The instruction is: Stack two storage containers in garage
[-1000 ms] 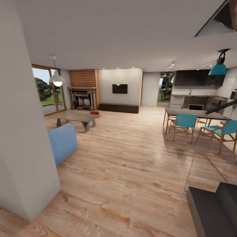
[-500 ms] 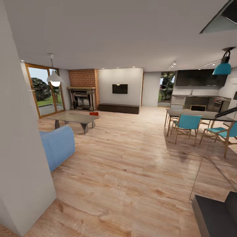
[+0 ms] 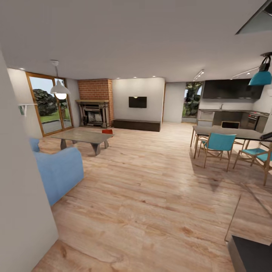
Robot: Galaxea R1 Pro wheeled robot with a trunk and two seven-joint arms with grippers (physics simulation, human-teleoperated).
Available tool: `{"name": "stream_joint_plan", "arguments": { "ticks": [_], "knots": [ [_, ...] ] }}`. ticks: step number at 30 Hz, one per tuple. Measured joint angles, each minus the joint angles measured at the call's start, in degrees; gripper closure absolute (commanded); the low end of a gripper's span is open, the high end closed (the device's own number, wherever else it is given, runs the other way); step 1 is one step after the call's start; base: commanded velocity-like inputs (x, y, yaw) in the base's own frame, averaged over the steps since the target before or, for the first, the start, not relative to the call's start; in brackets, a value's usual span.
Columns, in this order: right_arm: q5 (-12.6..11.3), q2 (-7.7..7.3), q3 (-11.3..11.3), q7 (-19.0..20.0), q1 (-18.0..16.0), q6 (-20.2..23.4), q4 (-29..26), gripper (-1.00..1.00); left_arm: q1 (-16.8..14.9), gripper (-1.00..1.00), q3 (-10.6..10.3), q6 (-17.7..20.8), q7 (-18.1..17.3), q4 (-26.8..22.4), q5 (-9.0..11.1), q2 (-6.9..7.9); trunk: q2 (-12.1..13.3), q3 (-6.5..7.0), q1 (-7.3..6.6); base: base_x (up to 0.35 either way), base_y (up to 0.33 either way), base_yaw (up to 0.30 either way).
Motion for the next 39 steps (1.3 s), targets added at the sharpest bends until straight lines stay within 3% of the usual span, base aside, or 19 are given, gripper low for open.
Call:
{"name": "stream_joint_plan", "arguments": {
  "ticks": [39],
  "knots": [
    [0.04,-0.01,0.00,0.00,0.00,0.00,0.00,-1.00,-0.01,-1.00,0.00,-0.51,-0.01,0.01,0.00,-0.21,0.00,0.00,0.00,0.325,0.000,0.000]
  ]
}}
